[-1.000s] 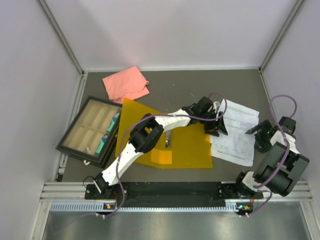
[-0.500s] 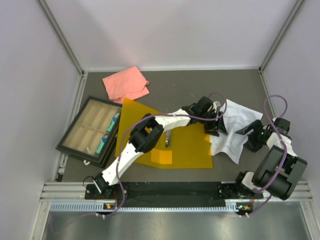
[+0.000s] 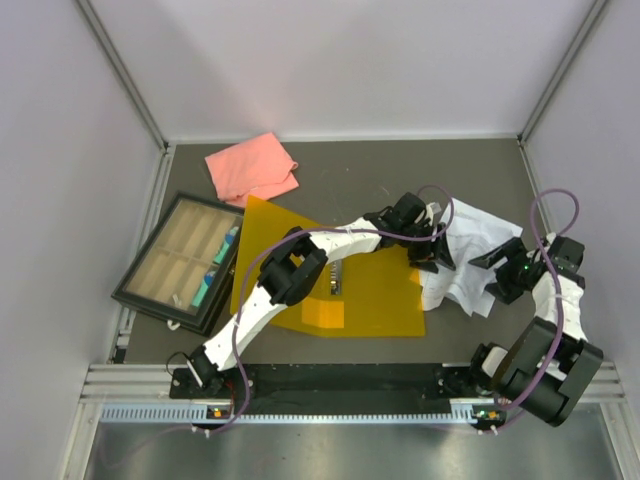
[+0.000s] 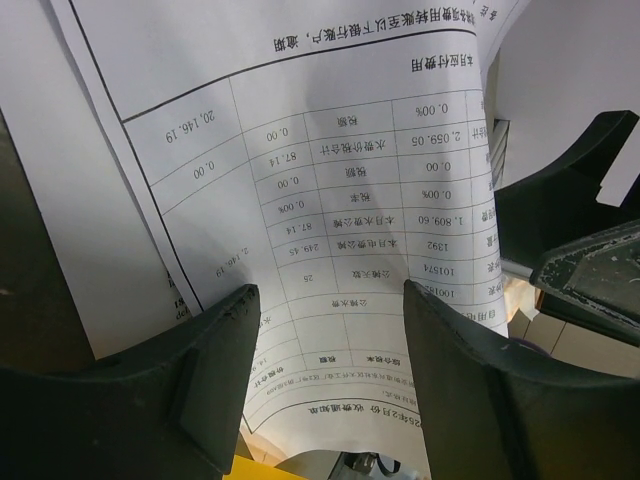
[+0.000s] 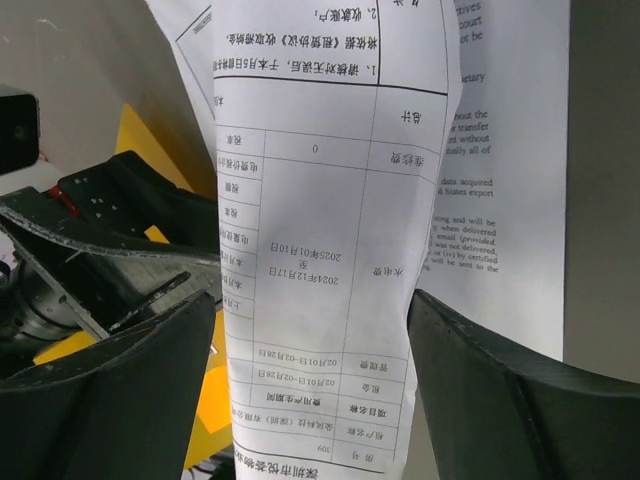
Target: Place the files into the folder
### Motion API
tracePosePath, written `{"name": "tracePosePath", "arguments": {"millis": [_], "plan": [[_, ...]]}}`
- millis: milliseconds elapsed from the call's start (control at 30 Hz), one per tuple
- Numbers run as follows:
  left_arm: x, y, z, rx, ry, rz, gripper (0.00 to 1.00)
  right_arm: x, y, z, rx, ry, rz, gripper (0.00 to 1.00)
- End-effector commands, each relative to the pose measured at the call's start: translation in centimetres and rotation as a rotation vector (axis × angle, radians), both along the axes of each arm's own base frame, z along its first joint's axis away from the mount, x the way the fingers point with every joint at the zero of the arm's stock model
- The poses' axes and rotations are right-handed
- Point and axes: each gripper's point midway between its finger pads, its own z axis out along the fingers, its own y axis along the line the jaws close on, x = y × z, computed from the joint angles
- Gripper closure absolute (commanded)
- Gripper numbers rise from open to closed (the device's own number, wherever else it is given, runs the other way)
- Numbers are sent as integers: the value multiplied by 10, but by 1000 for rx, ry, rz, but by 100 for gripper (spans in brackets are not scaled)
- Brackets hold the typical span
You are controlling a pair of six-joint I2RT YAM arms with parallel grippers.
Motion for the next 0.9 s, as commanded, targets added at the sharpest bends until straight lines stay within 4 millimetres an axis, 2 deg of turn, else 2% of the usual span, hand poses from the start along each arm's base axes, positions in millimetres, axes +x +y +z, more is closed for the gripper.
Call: {"name": "tracePosePath", "arguments": {"millis": [0, 233, 500, 867], "plan": [[3, 35, -86, 222, 20, 57, 34, 11, 6, 25, 23, -84, 23, 23], [3, 35, -84, 216, 19, 56, 34, 16, 6, 42, 18, -133, 12, 23], [2, 35, -84, 214, 21, 53, 34, 16, 5, 42, -1, -155, 12, 23], [3, 33, -83, 202, 25, 53, 34, 24, 17, 54, 18, -247, 59, 25]]}}
